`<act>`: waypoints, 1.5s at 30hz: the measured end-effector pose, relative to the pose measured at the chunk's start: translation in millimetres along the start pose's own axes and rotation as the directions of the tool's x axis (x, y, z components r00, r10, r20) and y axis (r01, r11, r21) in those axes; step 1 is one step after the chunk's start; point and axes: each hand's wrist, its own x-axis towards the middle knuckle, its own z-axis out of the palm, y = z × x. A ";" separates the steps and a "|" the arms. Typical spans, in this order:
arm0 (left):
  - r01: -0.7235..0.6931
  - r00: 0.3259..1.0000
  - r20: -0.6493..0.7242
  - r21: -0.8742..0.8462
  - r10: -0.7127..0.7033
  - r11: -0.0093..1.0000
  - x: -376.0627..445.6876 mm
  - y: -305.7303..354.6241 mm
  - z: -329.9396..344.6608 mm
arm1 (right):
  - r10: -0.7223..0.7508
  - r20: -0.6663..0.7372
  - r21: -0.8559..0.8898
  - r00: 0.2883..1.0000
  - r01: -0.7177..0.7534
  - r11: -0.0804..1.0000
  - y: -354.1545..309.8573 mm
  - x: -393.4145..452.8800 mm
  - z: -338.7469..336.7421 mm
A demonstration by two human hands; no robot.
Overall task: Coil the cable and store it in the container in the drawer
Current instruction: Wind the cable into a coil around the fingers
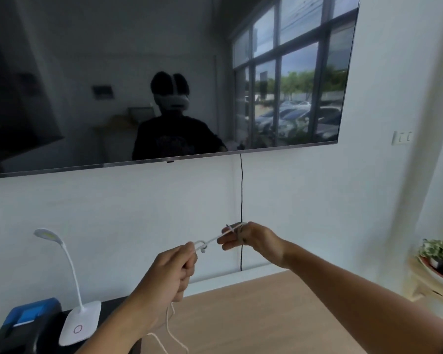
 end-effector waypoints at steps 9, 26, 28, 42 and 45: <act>0.152 0.977 0.179 -0.203 -0.116 0.967 9.8 -22.8 23.5 | -0.373 0.346 0.270 0.861 0.289 0.918 -92.3 -35.2 32.5; -0.038 0.999 0.039 0.383 0.024 0.923 3.0 -3.5 2.7 | 0.271 0.244 -0.410 0.931 -0.155 0.899 8.8 -40.6 25.0; -0.023 1.000 0.025 0.341 0.016 0.940 2.2 -12.7 7.9 | 0.242 0.139 -0.389 0.960 -0.172 0.905 10.8 -31.4 19.1; 0.300 0.953 0.019 -0.183 -0.302 0.936 9.0 -21.3 11.6 | -0.029 0.683 -0.162 0.730 0.190 0.968 -53.5 -50.2 84.2; 0.280 0.960 0.049 -0.155 -0.275 0.947 19.1 -10.4 2.2 | 0.308 0.651 -0.653 0.693 0.306 0.692 -31.6 -59.7 100.6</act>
